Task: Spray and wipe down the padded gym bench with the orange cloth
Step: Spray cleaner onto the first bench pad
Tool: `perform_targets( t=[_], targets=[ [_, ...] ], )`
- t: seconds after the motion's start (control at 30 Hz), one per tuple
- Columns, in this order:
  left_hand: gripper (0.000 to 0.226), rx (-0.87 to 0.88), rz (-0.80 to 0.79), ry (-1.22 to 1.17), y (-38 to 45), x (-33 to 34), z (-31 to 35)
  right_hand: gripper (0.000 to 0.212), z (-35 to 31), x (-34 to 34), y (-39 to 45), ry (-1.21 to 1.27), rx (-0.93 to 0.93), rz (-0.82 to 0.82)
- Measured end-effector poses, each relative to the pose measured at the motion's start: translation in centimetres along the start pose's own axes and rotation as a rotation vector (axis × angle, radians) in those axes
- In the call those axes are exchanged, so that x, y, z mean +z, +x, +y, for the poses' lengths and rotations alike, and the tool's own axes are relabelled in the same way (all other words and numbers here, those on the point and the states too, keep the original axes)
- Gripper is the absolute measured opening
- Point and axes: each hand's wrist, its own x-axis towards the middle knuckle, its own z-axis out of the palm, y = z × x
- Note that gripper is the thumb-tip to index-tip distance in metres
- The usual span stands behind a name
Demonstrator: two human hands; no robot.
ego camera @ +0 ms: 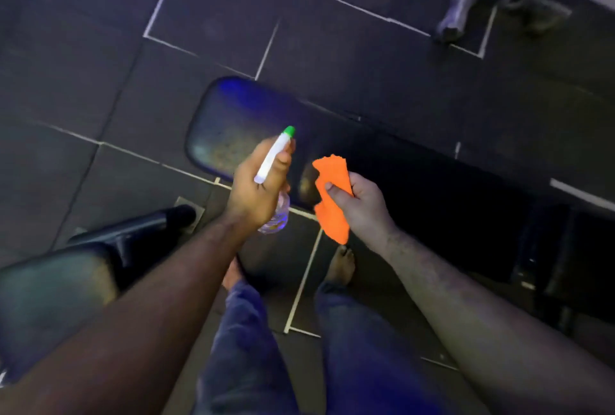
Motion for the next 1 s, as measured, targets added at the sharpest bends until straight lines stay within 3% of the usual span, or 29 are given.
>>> perform_targets(
  t=[0.13, 0.27, 0.33, 0.5, 0.57, 0.63, 0.7, 0.77, 0.9, 1.0],
  targets=[
    [0.054, -0.019, -0.127, 0.094, 1.7, 9.2, 0.9, 0.013, 3.9, -9.0, 1.4, 0.011, 0.067, 0.081],
    [0.051, -0.010, -0.175, 0.167, 1.2, 14.4, 0.6, 0.009, 7.0, -15.1, 2.8, 0.438, 0.199, 0.040],
    [0.042, -0.029, -0.178, 0.186, 0.6, 15.9, 0.4, 0.016, 8.9, -17.2, 3.6, 0.474, 0.262, 0.092],
    [0.057, -0.059, -0.103, 0.194, -1.0, 16.9, -0.6, 0.037, 13.2, -19.1, 4.8, -0.315, 0.453, 0.312],
    [0.059, -0.077, -0.080, 0.208, -1.1, 16.4, -1.2, 0.057, 13.1, -17.8, 5.0, -0.448, 0.445, 0.366],
    [0.042, -0.142, -0.057, 0.223, -0.8, 15.6, -2.1, 0.083, 12.4, -15.8, 5.1, -0.534, 0.411, 0.501],
    [0.042, -0.201, -0.022, 0.278, -0.4, 14.5, -2.6, 0.088, 11.1, -13.2, 5.0, -0.601, 0.307, 0.574],
    [0.056, -0.237, 0.011, 0.356, 0.0, 12.6, -3.1, 0.081, 9.6, -9.8, 5.3, -0.704, 0.151, 0.434],
    [0.071, -0.271, 0.117, 0.568, 0.6, 7.1, -4.3, 0.085, 6.5, -1.7, 6.6, -0.982, -0.174, -0.043],
    [0.073, -0.368, 0.291, 0.569, 0.7, 1.4, -5.4, 0.091, 4.0, 3.6, 8.2, -1.081, -0.342, -0.187]
  ],
)
